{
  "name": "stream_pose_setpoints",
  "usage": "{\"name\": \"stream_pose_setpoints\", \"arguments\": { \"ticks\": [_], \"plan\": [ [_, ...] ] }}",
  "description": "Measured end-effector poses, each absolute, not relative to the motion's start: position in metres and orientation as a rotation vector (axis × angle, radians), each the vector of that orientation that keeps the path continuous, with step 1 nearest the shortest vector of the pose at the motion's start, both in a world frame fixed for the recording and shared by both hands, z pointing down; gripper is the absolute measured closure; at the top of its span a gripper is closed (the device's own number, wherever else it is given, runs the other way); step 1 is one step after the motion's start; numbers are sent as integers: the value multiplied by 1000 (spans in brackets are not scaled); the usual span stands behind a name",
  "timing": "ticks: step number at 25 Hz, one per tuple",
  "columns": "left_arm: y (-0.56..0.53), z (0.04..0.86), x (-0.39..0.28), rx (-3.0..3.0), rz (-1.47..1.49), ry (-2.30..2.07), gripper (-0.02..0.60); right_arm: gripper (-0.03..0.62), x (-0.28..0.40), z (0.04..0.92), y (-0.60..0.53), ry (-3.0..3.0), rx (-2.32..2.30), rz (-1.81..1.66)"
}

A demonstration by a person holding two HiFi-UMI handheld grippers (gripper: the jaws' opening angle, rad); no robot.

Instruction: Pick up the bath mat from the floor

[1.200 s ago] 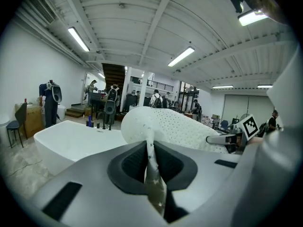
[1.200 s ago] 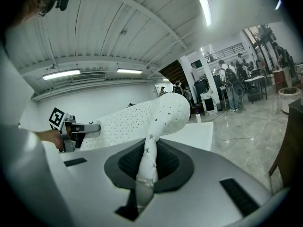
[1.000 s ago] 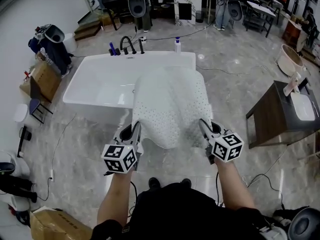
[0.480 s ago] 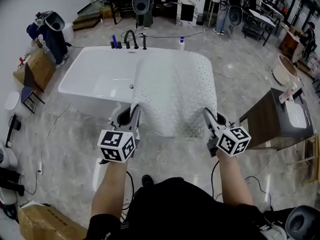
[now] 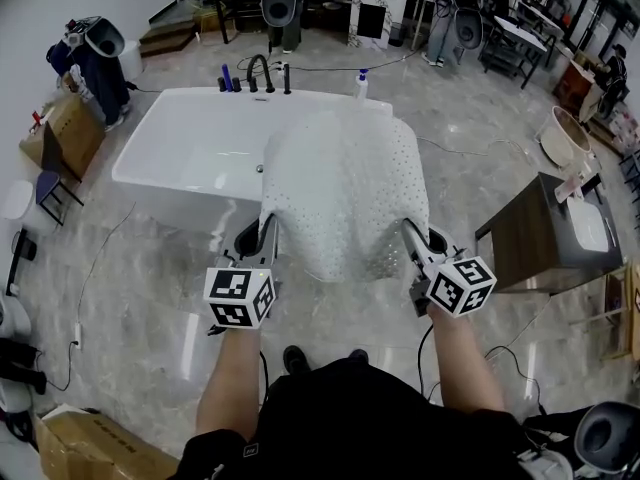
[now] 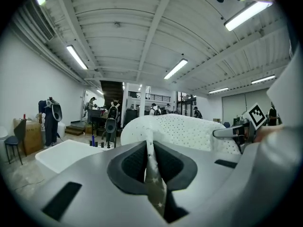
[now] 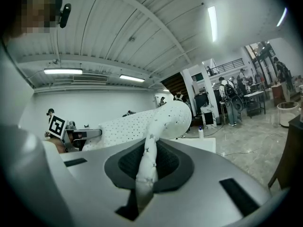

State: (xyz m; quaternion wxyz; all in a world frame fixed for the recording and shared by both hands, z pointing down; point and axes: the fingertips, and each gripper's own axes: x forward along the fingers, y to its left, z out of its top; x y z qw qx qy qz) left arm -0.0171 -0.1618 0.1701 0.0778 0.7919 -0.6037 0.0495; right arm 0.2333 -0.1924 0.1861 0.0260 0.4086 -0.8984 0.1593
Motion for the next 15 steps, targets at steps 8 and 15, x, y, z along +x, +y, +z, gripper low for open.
{"name": "stream_pose_setpoints", "arguments": {
  "ticks": [8, 15],
  "plan": [
    [-157, 179, -21, 2353, 156, -1789, 546, 557, 236, 188, -188, -2782, 1286, 503],
    [-153, 181, -21, 2348, 169, -1788, 546, 557, 241, 190, -186, -2784, 1292, 520]
  ]
}}
